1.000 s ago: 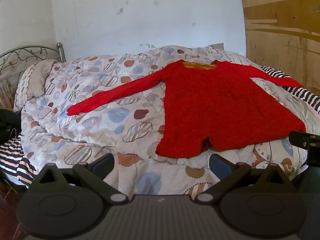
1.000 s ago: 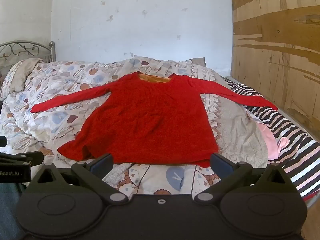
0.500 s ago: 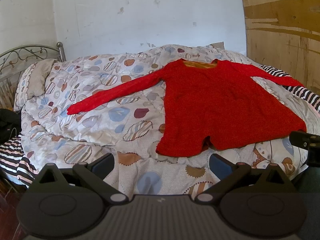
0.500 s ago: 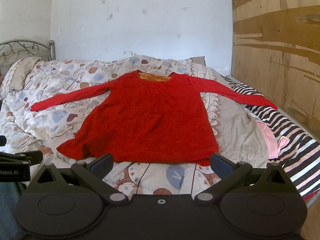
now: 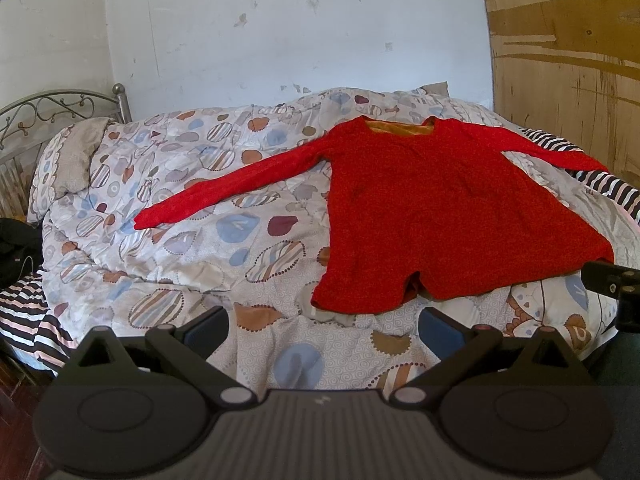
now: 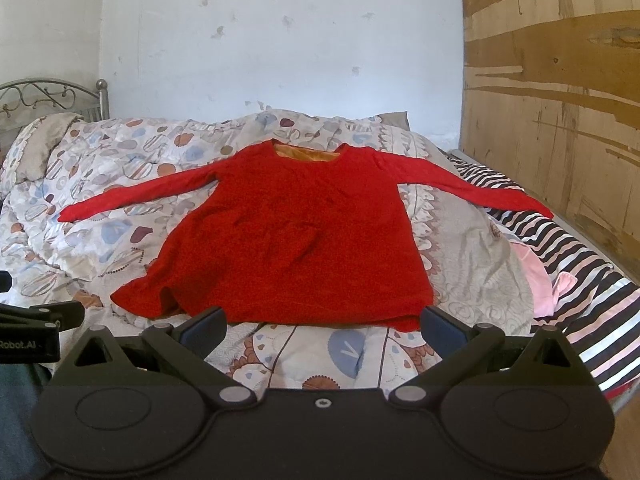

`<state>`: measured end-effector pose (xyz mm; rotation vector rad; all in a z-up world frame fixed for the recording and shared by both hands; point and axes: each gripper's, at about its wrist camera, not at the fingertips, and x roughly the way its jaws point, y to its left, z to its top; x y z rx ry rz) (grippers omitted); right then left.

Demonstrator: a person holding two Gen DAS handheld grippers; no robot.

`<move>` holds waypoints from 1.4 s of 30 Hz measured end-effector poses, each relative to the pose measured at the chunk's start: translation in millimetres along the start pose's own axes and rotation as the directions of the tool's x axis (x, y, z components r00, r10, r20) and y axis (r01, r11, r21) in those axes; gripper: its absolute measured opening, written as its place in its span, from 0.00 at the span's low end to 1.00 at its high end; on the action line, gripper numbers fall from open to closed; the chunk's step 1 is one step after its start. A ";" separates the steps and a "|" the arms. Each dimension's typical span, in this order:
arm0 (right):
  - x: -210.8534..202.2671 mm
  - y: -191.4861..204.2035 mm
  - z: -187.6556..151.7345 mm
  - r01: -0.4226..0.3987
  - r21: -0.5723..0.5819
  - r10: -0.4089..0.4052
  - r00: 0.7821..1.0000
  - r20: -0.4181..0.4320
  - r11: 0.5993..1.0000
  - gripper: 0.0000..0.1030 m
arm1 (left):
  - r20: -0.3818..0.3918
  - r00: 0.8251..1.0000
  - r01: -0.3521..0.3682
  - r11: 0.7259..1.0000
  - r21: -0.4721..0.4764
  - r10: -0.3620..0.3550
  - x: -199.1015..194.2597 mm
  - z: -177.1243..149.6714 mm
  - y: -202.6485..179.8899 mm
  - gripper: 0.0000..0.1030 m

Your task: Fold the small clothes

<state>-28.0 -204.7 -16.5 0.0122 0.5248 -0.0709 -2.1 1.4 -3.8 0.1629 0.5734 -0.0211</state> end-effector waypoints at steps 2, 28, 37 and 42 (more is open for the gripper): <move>0.8 -0.7 0.4 0.000 0.001 0.000 1.000 -0.001 1.000 1.00 | 0.000 1.000 0.000 1.000 -0.001 0.000 0.0 0.1 -0.5 1.00; 3.4 -2.6 -1.2 0.003 0.005 -0.003 1.000 -0.009 1.000 1.00 | -0.008 1.000 -0.002 1.000 0.001 0.002 1.1 -3.4 -0.1 1.00; 3.4 -2.9 -1.1 0.003 0.005 -0.003 1.000 -0.010 1.000 1.00 | -0.011 1.000 -0.003 1.000 0.005 0.003 2.6 -6.2 -1.3 1.00; 4.2 -2.8 -1.9 0.003 0.006 -0.003 1.000 -0.012 1.000 1.00 | -0.015 1.000 0.003 1.000 0.007 -0.003 3.1 -9.0 -0.5 1.00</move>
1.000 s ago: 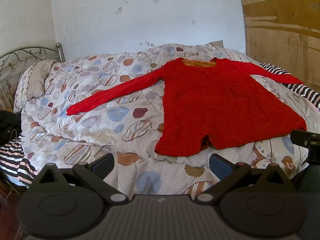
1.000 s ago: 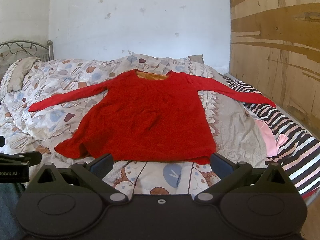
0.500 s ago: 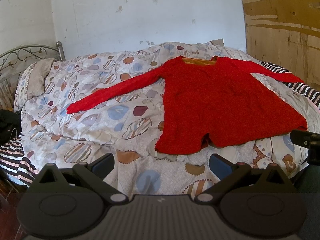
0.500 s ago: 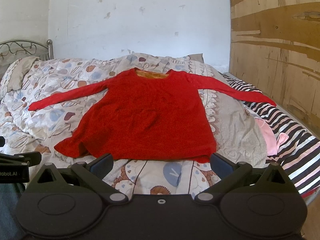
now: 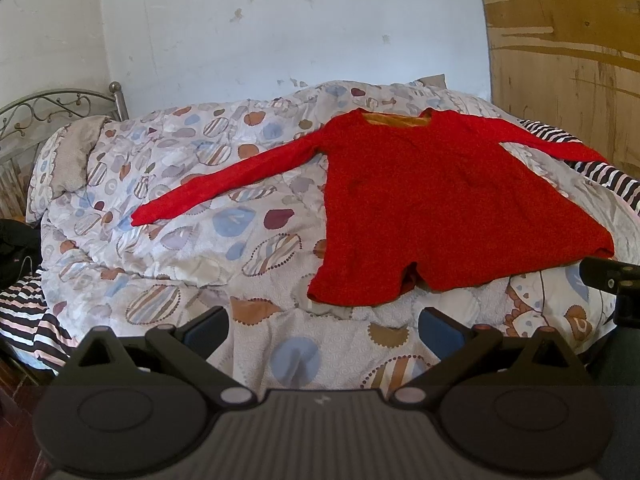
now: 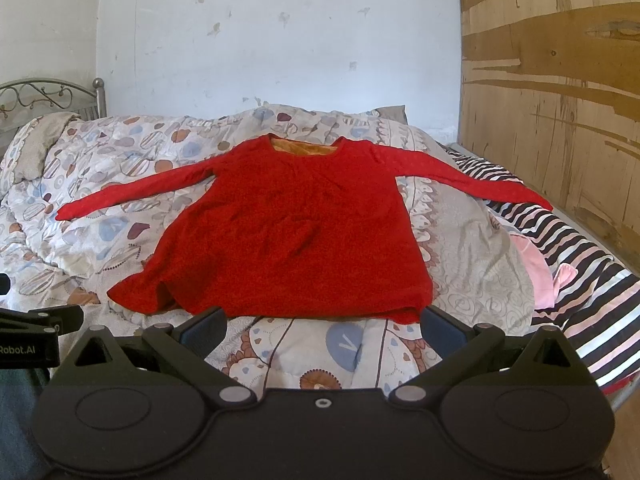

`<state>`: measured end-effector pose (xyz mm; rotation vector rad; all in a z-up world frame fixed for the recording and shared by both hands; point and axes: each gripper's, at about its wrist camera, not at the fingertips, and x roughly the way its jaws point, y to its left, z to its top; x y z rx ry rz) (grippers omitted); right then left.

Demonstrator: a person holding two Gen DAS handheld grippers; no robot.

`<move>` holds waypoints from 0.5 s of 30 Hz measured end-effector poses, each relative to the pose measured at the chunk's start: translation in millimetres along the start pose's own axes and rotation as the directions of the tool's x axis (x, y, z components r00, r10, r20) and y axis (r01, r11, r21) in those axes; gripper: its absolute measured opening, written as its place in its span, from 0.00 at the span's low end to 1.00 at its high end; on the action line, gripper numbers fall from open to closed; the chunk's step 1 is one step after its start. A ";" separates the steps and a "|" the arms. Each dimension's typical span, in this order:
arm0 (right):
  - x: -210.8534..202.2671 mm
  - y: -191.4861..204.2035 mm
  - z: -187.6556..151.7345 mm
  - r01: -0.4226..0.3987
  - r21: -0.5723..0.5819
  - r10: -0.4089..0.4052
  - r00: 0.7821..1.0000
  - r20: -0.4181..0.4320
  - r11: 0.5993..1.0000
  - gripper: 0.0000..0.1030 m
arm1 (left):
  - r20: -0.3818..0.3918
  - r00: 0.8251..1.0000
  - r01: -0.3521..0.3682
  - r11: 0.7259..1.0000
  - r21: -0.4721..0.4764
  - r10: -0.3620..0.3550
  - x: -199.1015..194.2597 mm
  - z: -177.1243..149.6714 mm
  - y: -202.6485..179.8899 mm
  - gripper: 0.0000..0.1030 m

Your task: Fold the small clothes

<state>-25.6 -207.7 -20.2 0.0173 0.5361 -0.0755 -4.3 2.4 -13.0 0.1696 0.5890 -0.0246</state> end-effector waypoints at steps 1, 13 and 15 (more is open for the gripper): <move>0.0 0.0 0.0 0.000 0.000 0.000 1.000 0.000 1.000 1.00 | -0.002 1.000 0.000 1.000 0.002 0.000 0.5 -0.2 -0.4 1.00; 0.6 -2.7 -3.5 0.008 0.010 -0.008 1.000 0.012 1.000 1.00 | -0.089 0.996 -0.003 1.000 0.009 0.004 13.1 7.5 -0.4 1.00; 1.1 -4.0 -4.4 0.013 0.018 -0.013 1.000 0.018 1.000 1.00 | -0.105 0.994 -0.024 0.999 0.031 0.027 18.1 11.5 -2.0 1.00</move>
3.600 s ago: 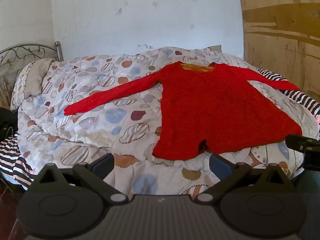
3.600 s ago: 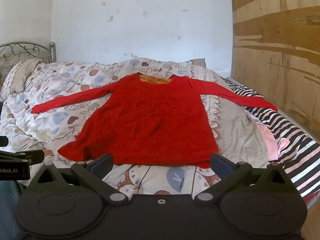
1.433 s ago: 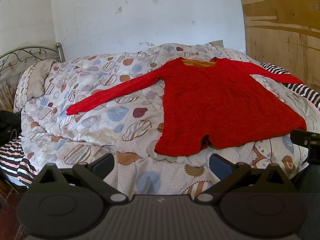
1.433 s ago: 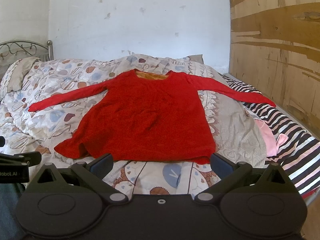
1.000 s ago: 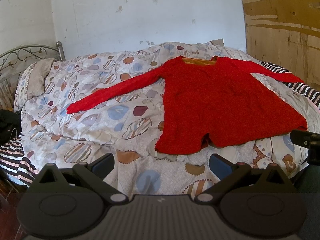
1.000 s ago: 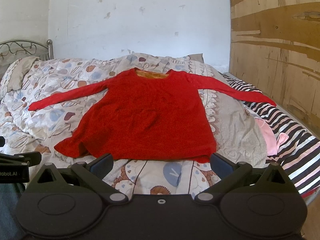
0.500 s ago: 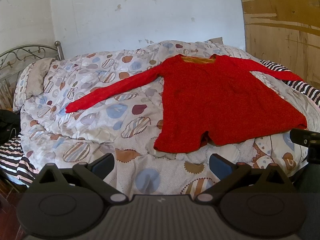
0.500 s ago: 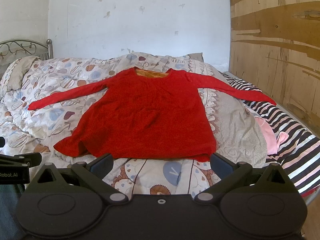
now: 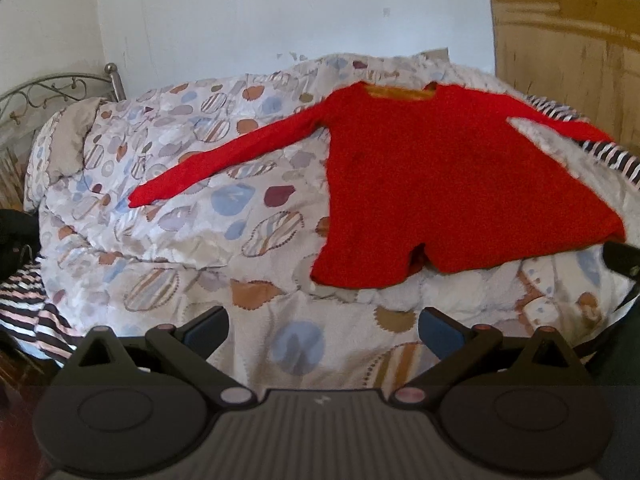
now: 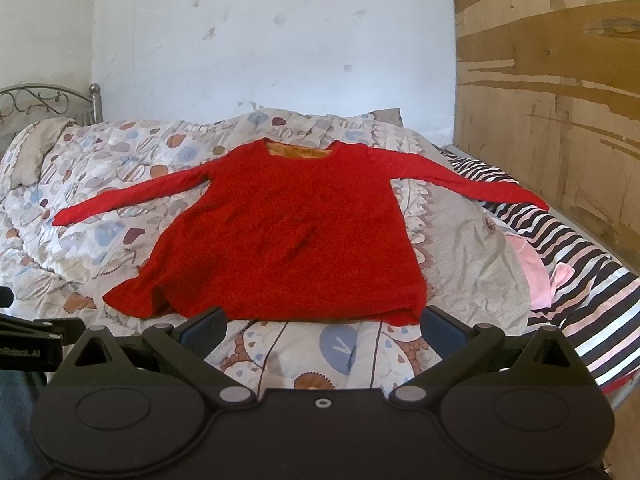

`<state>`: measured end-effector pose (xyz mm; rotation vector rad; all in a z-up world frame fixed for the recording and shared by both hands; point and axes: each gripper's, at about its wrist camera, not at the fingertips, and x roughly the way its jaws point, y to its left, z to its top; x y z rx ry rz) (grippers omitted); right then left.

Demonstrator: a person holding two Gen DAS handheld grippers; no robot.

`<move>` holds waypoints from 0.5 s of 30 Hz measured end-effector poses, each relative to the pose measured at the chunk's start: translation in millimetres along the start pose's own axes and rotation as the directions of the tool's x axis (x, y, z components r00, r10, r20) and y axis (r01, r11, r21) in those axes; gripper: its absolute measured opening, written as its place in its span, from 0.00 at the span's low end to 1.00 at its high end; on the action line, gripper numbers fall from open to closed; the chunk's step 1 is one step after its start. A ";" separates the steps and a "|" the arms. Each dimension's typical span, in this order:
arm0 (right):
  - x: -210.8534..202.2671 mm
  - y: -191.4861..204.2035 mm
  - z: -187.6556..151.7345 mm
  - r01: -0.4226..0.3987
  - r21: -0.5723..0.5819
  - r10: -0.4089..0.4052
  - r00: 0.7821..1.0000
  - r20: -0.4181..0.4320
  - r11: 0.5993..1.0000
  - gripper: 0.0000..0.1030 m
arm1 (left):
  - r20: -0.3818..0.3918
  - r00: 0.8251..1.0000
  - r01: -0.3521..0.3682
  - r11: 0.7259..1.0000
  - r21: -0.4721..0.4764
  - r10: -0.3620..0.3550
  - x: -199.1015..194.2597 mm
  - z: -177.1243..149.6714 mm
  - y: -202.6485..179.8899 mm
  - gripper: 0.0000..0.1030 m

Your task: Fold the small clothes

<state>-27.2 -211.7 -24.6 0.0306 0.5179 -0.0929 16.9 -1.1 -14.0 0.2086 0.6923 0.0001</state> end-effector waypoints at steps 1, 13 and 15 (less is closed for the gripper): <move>1.1 -1.4 -0.1 0.002 0.006 -0.002 1.000 0.001 1.000 1.00 | -0.002 1.000 -0.011 1.000 0.009 0.011 1.8 2.4 0.1 1.00; 19.4 -10.4 -5.1 -0.013 0.049 0.014 1.000 -0.022 0.999 1.00 | -0.066 0.998 0.005 1.000 -0.014 -0.006 35.5 30.9 7.1 1.00; 23.5 -11.9 -4.1 -0.021 0.039 0.022 1.000 -0.016 0.999 1.00 | -0.084 0.996 0.017 0.999 -0.032 -0.020 43.4 37.2 8.1 1.00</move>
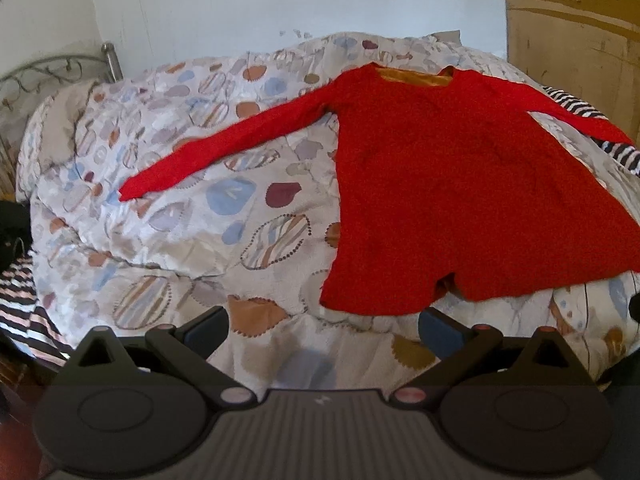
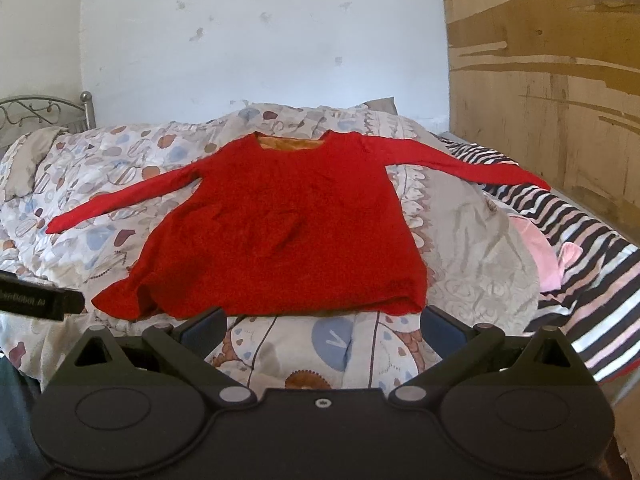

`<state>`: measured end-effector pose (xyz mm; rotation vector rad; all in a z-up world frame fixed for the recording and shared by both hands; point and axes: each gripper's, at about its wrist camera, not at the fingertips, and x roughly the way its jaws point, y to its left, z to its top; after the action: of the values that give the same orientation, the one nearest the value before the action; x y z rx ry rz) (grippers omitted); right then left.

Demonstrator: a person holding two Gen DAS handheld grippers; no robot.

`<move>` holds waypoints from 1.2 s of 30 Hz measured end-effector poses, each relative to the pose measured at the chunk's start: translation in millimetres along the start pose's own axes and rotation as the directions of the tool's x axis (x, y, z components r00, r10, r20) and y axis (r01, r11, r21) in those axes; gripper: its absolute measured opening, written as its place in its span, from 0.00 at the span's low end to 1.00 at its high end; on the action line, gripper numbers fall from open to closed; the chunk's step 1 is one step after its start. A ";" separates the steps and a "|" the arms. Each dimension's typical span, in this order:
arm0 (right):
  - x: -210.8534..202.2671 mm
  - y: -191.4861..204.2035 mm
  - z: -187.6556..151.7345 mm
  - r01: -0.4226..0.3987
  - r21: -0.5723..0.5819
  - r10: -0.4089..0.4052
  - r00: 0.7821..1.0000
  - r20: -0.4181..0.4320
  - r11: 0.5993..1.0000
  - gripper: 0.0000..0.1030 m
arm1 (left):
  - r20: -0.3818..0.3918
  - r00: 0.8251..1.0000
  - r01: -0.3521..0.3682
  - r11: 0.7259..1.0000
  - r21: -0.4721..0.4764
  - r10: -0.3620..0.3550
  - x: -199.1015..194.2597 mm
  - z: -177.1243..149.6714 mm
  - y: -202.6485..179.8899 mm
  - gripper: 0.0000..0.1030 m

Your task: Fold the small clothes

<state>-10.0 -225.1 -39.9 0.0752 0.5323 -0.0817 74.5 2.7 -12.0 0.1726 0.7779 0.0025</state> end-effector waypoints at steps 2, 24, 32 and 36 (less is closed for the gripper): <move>4.9 -1.7 2.0 0.001 -0.012 -0.001 1.000 0.009 1.000 1.00 | -0.016 1.000 0.012 1.000 -0.011 -0.013 8.3 8.6 0.7 1.00; 96.8 -66.0 40.8 -0.075 0.074 0.077 0.996 -0.038 0.994 1.00 | 0.080 0.993 0.084 0.995 0.043 -0.088 123.2 64.5 19.2 1.00; 114.8 -64.9 32.6 -0.036 0.092 0.042 0.997 -0.063 0.995 0.97 | -0.023 0.985 0.173 0.985 0.013 -0.172 157.7 53.6 24.5 1.00; 115.2 -64.8 30.3 -0.030 0.093 0.036 0.997 -0.063 0.995 0.97 | -0.050 0.984 0.170 0.985 -0.019 -0.171 163.6 49.6 24.0 1.00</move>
<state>97.8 -299.0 -75.8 0.1768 0.5917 -0.0717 227.3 29.6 -87.8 0.0913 0.8416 -0.1502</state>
